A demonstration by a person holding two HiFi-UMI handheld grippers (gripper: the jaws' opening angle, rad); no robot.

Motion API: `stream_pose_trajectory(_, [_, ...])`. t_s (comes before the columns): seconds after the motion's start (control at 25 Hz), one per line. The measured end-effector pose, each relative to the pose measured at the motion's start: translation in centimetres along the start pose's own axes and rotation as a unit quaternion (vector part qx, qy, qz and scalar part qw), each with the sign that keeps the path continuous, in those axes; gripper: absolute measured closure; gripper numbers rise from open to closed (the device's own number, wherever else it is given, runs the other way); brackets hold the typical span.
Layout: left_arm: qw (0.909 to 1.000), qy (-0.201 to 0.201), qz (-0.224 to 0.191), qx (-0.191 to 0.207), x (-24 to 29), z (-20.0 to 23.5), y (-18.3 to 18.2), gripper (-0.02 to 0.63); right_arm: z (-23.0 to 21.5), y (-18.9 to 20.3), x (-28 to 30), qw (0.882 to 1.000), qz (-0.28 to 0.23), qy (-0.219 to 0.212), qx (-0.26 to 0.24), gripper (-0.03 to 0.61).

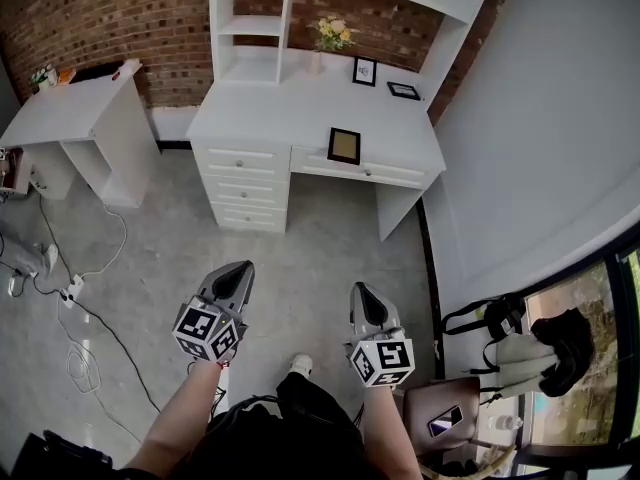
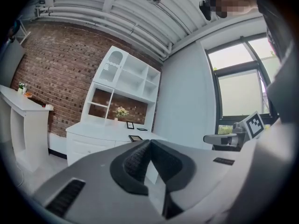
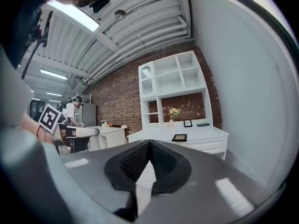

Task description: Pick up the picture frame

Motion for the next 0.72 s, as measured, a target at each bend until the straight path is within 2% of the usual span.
stream_pose_trajectory(0.36, [1.0, 0.0, 0.0, 0.01, 6.9, -0.5, -1.5, 0.604, -5.1, -0.5, 3.9, 0.999, 0.0, -0.024, 0.025, 0.575])
stream_pose_trajectory(0.72, [0.9999, -0.01, -0.005, 0.013, 11.8, -1.8, -1.3, 0.604, -10.4, -0.1, 5.5, 0.997, 0.014, -0.051, 0.053, 0.575])
Point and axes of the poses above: the fingertips, and each gripper's own axes: x forward along the fingers, z to its left, y out of its underside, the point moved 5 cm from there along -x, backward along the fingers, and after that the axes turned 5 degrees about -y, right-handed, at the moved point
